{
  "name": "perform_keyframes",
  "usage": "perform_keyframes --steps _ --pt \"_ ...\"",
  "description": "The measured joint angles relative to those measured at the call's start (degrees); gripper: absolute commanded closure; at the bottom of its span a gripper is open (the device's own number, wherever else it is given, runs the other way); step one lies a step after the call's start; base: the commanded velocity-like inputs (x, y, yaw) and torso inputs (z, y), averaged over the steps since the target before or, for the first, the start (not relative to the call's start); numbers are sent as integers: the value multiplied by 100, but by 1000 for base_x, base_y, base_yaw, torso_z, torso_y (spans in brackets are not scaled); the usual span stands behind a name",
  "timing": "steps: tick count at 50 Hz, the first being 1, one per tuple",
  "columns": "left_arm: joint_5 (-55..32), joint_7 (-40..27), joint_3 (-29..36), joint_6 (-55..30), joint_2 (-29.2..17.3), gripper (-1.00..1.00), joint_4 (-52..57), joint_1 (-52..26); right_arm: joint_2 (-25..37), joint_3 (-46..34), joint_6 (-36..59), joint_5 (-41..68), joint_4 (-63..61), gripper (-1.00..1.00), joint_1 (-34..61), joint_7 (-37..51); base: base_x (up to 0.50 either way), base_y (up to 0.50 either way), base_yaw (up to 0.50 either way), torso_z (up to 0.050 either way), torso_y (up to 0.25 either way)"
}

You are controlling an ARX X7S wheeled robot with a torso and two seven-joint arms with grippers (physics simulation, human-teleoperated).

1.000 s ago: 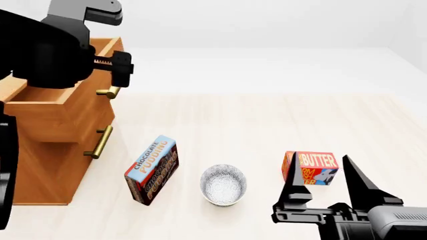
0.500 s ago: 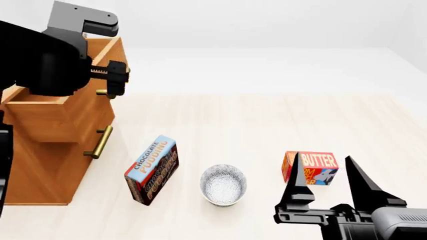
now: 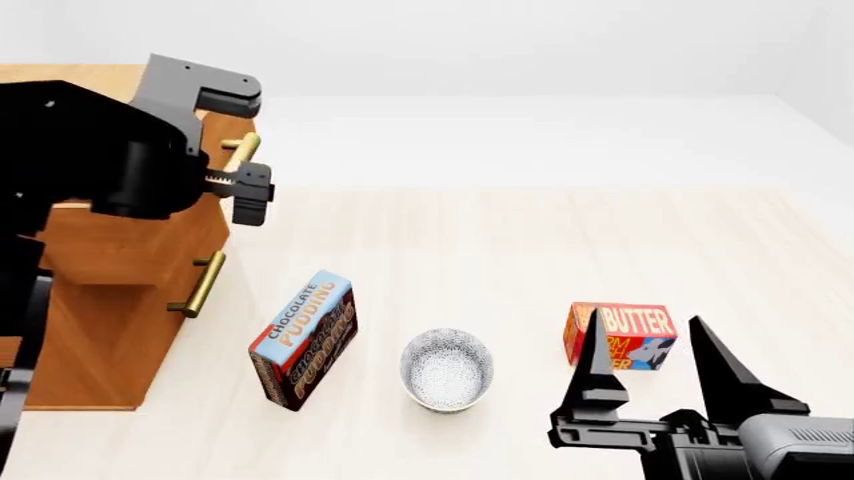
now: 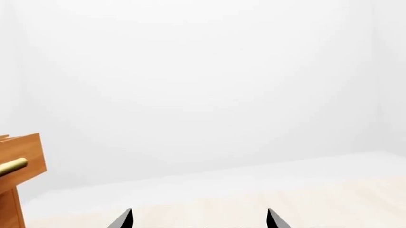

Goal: Put the bowl in the top drawer of the cabinet.

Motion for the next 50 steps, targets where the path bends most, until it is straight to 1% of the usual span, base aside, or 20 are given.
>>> perform_keyframes --steps 10,21,38,46,50 --pt "94 -33 -25 -5 48 -100 -2 25 14 -10 -35 4 23 -100 -18 15 0 0 0 0 0" --pt "-236 -269 -364 -191 196 -100 159 93 45 -34 -3 3 -26 -100 -16 62 -2 0 0 0 0" --pt "-1076 -1009 -839 -363 654 -100 393 231 116 -83 102 -3 -188 -100 -13 164 -5 0 2 0 0" --pt "-1346 -1438 -981 -272 892 -100 388 288 146 -93 92 -8 -243 -100 -46 188 -14 -1 5 0 9" --pt "-1655 -1670 -1024 -228 1019 -100 420 305 158 -94 68 -7 -248 -100 -68 191 -11 -2 5 0 8"
